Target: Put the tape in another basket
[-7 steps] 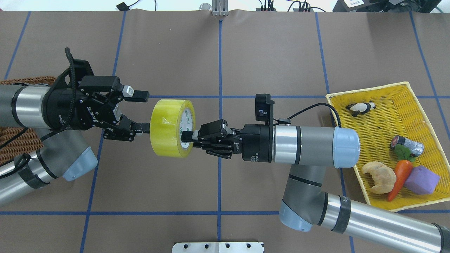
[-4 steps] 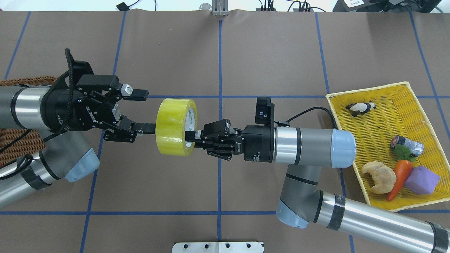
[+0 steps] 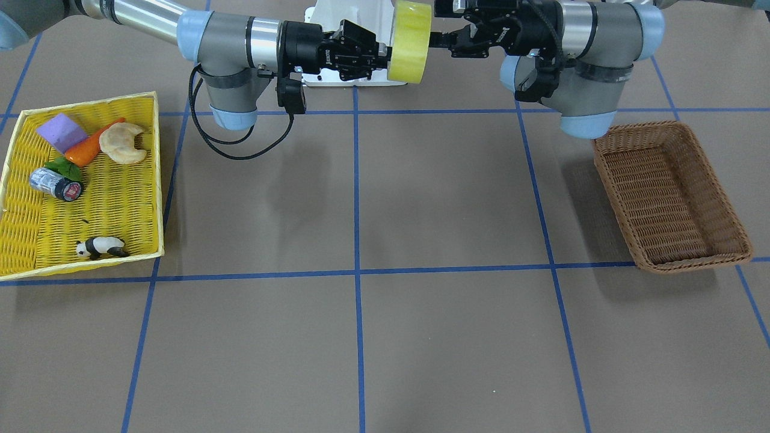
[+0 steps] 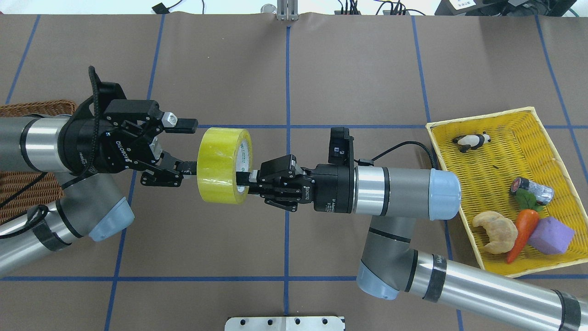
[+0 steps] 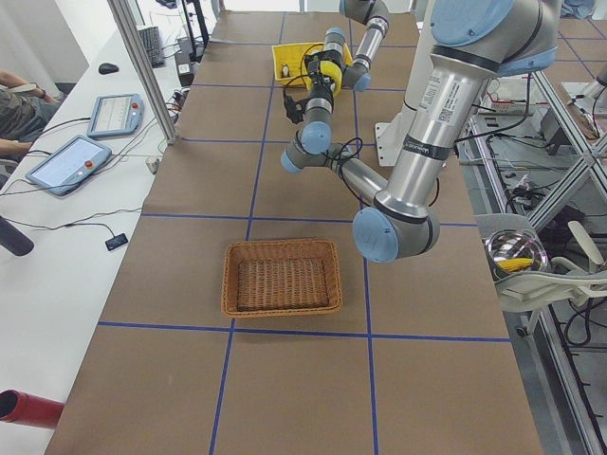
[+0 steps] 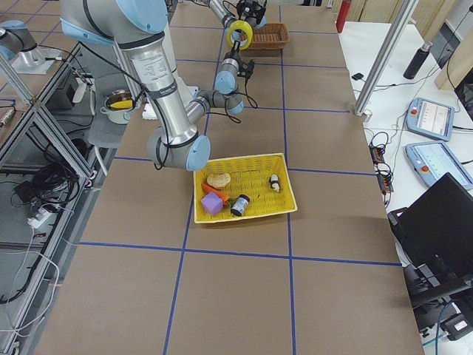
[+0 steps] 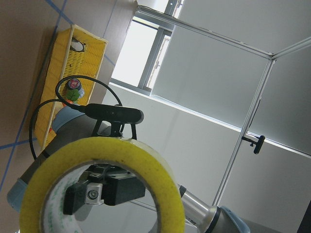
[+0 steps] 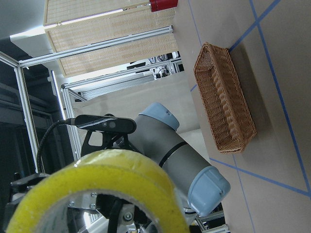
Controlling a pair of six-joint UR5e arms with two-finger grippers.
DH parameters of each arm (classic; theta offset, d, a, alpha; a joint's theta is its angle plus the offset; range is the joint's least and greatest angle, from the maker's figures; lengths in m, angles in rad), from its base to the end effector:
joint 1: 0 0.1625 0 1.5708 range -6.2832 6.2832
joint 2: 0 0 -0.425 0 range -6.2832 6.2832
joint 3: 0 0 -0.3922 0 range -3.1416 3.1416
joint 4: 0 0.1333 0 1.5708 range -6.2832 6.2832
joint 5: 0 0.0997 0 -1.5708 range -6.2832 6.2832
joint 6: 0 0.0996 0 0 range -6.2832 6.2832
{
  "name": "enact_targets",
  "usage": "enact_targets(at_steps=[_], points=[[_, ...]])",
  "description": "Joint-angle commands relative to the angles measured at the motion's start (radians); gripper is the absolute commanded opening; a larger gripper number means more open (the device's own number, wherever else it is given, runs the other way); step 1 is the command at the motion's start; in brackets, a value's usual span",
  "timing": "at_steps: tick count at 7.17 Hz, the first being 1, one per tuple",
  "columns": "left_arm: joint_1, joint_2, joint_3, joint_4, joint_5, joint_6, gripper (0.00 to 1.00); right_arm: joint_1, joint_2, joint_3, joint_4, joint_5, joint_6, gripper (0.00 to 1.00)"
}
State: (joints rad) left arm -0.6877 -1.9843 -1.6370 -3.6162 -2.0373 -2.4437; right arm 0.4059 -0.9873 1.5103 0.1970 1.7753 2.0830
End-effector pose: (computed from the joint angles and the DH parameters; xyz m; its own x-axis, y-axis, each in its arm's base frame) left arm 0.3215 -0.3787 0.2404 -0.6856 -0.3224 -0.6527 -0.2479 0.9464 -0.2072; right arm -0.4896 -0.3335 0.1820 -0.6488 0.2435 0.7210 0.0822 0.9643 -0.2517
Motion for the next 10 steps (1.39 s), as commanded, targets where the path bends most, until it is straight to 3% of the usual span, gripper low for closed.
enact_targets(at_steps=[1,3,6,7,8,10], points=[[0.000,-0.001,0.000,-0.001,0.000,0.000,0.80,-0.007,0.006,-0.005,-0.001,-0.002,0.002,0.00],[0.008,-0.004,0.000,-0.002,0.000,0.000,0.68,-0.012,0.012,-0.012,-0.001,-0.004,0.002,0.00],[0.010,-0.004,0.005,-0.010,0.000,0.000,0.15,-0.021,0.012,-0.010,-0.001,-0.017,0.002,0.01],[0.010,-0.004,0.005,-0.012,0.000,0.000,0.00,-0.022,0.013,-0.012,-0.001,-0.019,0.002,0.55],[0.011,-0.002,0.011,-0.030,0.000,0.000,0.00,-0.024,0.013,-0.010,-0.001,-0.037,0.015,1.00],[0.011,-0.001,0.009,-0.030,0.000,0.000,0.00,-0.026,0.012,-0.008,-0.001,-0.045,0.032,1.00]])
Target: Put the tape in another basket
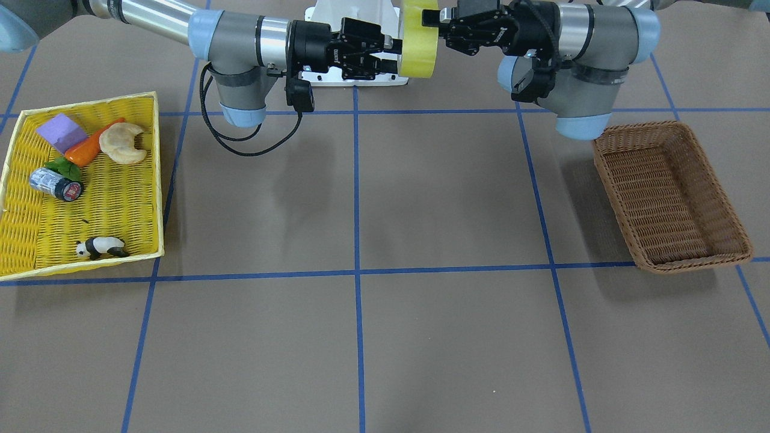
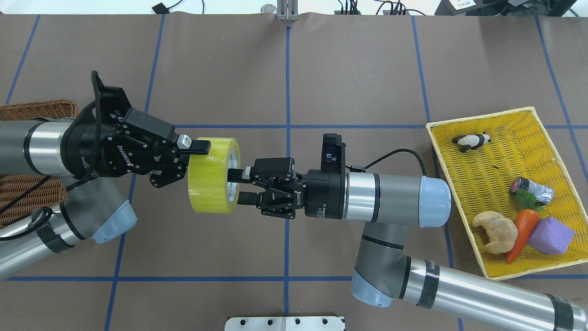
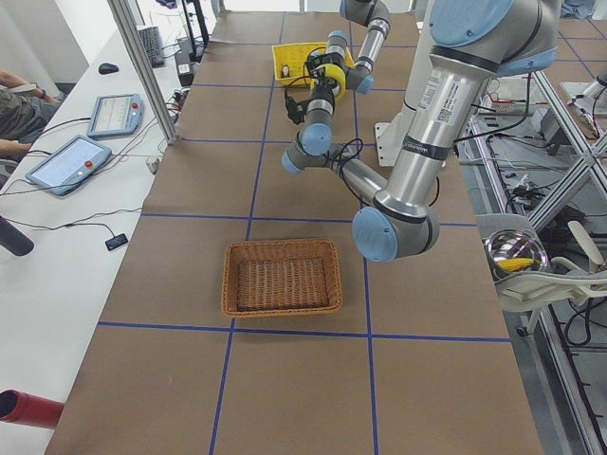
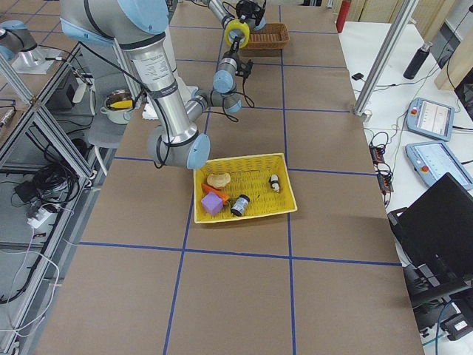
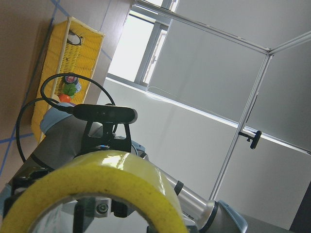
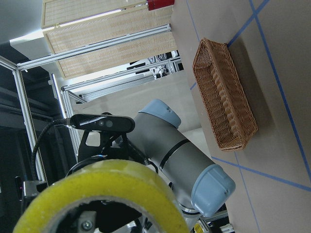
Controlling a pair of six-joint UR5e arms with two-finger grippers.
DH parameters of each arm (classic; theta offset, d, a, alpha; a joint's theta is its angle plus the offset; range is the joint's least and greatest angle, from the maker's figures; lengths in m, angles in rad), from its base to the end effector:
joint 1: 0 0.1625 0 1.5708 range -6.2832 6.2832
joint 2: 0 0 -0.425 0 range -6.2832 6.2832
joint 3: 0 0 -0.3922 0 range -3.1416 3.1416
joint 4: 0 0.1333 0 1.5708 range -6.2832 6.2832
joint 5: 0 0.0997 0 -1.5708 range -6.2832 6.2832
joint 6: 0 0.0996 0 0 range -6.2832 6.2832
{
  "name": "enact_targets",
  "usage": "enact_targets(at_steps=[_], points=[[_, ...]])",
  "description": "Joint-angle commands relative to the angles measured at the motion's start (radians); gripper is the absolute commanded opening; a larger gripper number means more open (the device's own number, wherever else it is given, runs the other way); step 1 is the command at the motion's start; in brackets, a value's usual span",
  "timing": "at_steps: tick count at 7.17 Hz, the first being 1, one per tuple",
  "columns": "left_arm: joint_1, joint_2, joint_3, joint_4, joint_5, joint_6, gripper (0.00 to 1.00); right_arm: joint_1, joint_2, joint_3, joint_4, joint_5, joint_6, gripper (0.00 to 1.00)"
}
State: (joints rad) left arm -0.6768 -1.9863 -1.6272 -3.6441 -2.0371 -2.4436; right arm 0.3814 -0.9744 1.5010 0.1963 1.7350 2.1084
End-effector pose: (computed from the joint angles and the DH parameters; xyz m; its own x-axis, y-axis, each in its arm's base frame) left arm 0.3253 -0.3749 0.2434 -0.6923 -0.3216 -0.6460 -0.2611 0.9462 -0.1912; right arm -0.4999 -0.3265 0.1772 -0.6572 0.2807 0.6995 0.0967 0.9518 -0.2911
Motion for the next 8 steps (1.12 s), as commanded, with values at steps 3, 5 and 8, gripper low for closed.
enact_targets(at_steps=[3,5,8], points=[[-0.018,0.050,-0.008,-0.030,0.000,0.003,0.00,0.019,-0.071,0.011,0.031,0.004,-0.072,1.00],[-0.107,0.133,-0.003,-0.025,-0.002,0.081,0.00,0.039,-0.108,0.011,0.019,0.006,-0.230,1.00],[-0.167,0.227,0.041,-0.019,-0.005,0.240,0.00,0.244,-0.142,0.019,-0.108,0.264,-0.350,1.00]])
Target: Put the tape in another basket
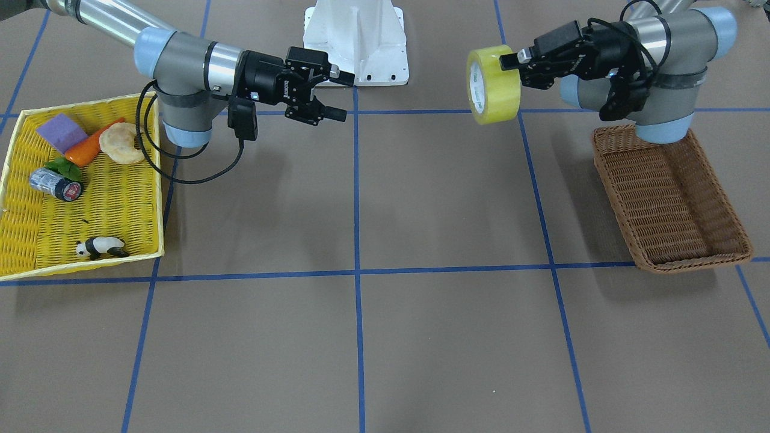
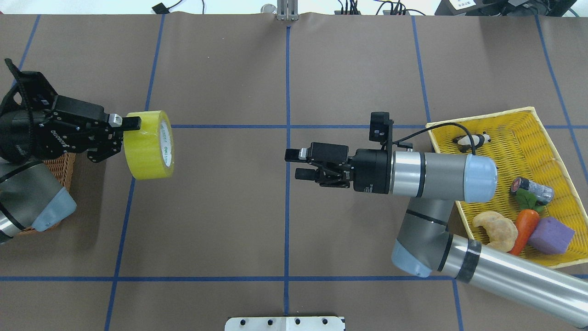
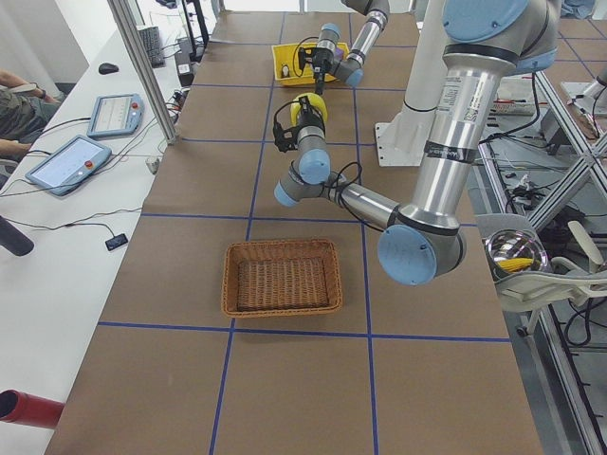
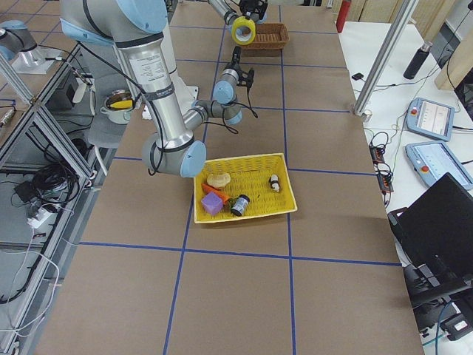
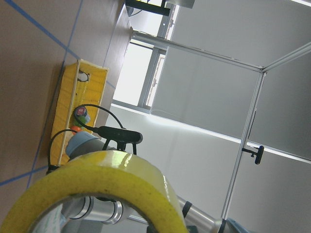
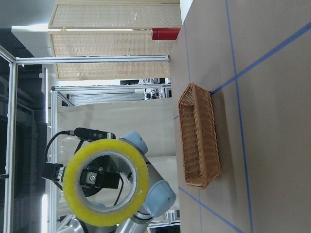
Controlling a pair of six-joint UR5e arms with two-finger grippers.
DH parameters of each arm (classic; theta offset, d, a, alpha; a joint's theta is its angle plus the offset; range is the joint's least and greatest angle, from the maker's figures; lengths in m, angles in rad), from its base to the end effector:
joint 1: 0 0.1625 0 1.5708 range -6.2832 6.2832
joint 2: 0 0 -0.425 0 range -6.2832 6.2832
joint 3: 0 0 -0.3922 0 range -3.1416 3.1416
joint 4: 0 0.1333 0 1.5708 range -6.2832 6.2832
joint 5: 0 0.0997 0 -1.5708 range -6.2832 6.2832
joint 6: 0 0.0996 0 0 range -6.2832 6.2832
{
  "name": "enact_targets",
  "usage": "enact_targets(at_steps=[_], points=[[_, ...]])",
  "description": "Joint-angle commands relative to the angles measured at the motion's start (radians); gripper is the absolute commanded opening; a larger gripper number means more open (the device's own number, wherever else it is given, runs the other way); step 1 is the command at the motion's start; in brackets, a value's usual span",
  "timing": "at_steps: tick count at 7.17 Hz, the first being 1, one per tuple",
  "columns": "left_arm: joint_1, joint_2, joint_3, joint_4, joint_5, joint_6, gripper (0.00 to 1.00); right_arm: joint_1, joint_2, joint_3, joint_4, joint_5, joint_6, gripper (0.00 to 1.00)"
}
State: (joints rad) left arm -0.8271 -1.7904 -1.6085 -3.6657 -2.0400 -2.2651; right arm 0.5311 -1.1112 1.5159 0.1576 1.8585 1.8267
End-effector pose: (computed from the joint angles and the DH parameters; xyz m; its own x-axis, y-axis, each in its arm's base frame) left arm 0.2497 -0.4018 0.3441 -0.6474 -0.1392 -0.7493 0.0324 0.9773 -0.2095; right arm -0.4441 -0.3827 0.2537 -0.5153 -0.0212 0.8568 -0.1532 0.9859 -0.0678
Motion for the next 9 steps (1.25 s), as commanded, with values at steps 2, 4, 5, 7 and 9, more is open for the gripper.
enact_targets(at_steps=[2,4,5,7,9], points=[[-0.081,0.036,0.103,0.009,-0.012,0.163,0.00,0.240,-0.065,0.018,-0.105,0.268,-0.092,1.00],[-0.096,0.036,0.163,0.041,-0.048,0.255,0.00,0.389,-0.152,0.007,-0.130,0.503,-0.171,1.00],[-0.150,0.036,0.171,0.088,-0.118,0.295,0.00,0.453,-0.166,-0.006,-0.159,0.572,-0.181,1.00],[-0.271,0.036,0.171,0.258,-0.300,0.437,0.00,0.535,-0.191,-0.008,-0.261,0.645,-0.257,1.00],[-0.342,0.086,0.170,0.363,-0.310,0.507,0.00,0.587,-0.281,-0.010,-0.376,0.643,-0.462,1.00]])
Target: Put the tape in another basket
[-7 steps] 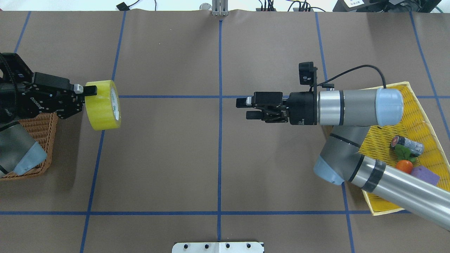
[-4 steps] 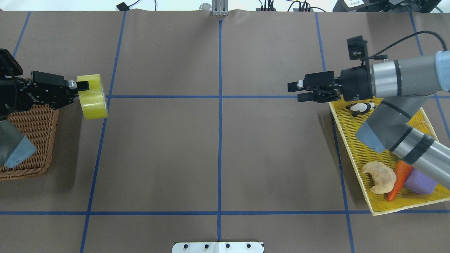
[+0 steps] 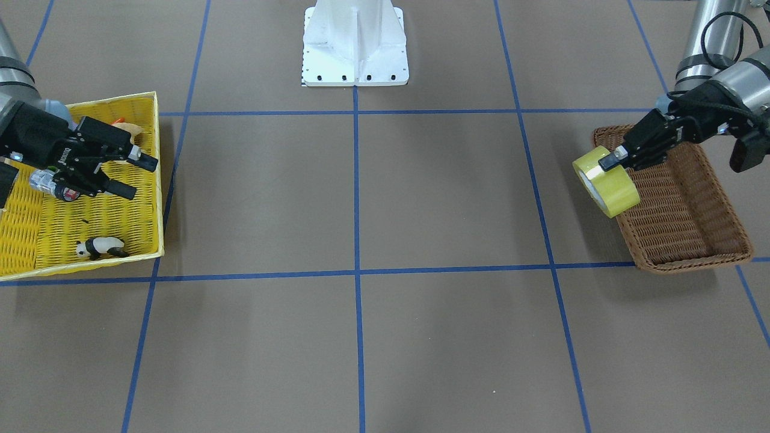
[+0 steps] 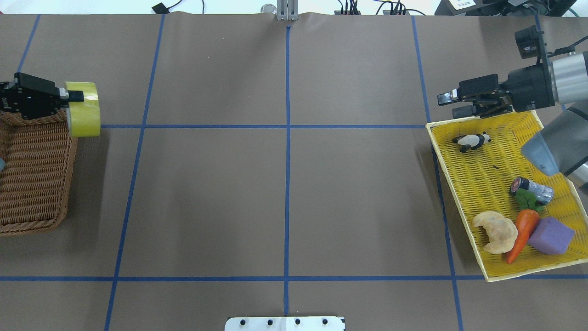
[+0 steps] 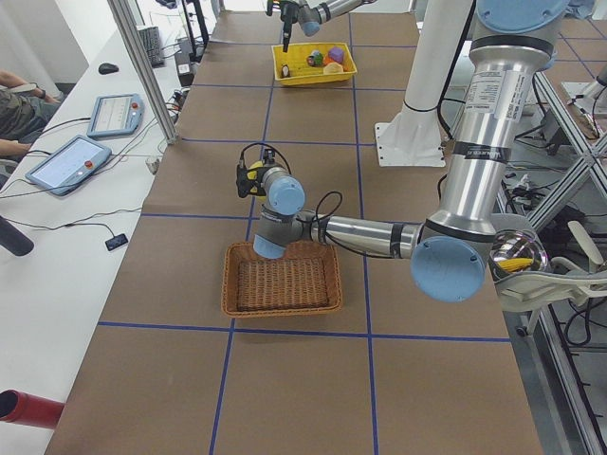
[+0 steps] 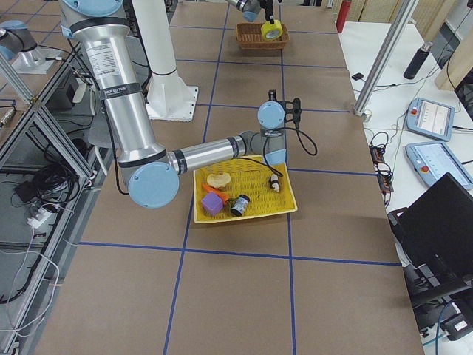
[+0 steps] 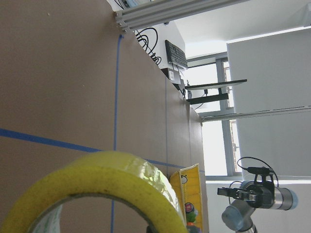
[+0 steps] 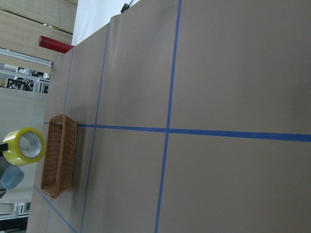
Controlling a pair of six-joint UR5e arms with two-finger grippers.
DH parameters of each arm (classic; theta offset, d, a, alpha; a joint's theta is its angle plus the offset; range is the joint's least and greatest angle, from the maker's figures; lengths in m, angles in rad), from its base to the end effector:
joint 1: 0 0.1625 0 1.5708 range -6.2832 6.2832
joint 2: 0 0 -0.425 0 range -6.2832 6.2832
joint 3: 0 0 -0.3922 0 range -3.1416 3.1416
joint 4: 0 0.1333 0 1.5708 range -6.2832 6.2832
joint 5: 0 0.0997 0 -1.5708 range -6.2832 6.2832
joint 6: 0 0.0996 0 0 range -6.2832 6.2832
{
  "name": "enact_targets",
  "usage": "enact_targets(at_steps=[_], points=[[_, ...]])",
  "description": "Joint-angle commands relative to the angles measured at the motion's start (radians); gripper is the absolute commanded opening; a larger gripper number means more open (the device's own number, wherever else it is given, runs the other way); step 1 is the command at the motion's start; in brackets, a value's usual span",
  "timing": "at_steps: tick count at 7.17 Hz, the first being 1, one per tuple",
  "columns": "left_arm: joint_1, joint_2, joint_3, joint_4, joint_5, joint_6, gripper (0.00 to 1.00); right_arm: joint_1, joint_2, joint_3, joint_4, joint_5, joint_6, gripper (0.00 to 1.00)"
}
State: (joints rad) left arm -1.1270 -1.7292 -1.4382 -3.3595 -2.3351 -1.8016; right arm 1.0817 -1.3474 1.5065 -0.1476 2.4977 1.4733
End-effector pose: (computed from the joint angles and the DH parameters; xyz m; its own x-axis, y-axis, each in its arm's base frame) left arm 0.1586 -0.4836 0.4580 -0.1840 0.0025 -0.9829 0.3302 0.9420 -0.0594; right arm -0.2064 -0.5019 0.4144 0.0096 -0.1063 0.9943 -0.1540 0.9823 0.1065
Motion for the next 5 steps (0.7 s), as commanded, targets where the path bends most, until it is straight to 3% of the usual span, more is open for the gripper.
enact_targets(at_steps=[1,3,5], points=[[-0.083,0.026,-0.007,0.133,-0.036,0.063,0.00,0.058,-0.058,0.000,-0.152,0.003,-0.167,1.00],[-0.176,0.052,-0.008,0.291,-0.119,0.283,0.00,0.098,-0.065,0.001,-0.370,-0.006,-0.355,0.97],[-0.201,0.077,-0.010,0.401,-0.121,0.436,0.00,0.144,-0.090,0.003,-0.569,-0.019,-0.667,0.96]])
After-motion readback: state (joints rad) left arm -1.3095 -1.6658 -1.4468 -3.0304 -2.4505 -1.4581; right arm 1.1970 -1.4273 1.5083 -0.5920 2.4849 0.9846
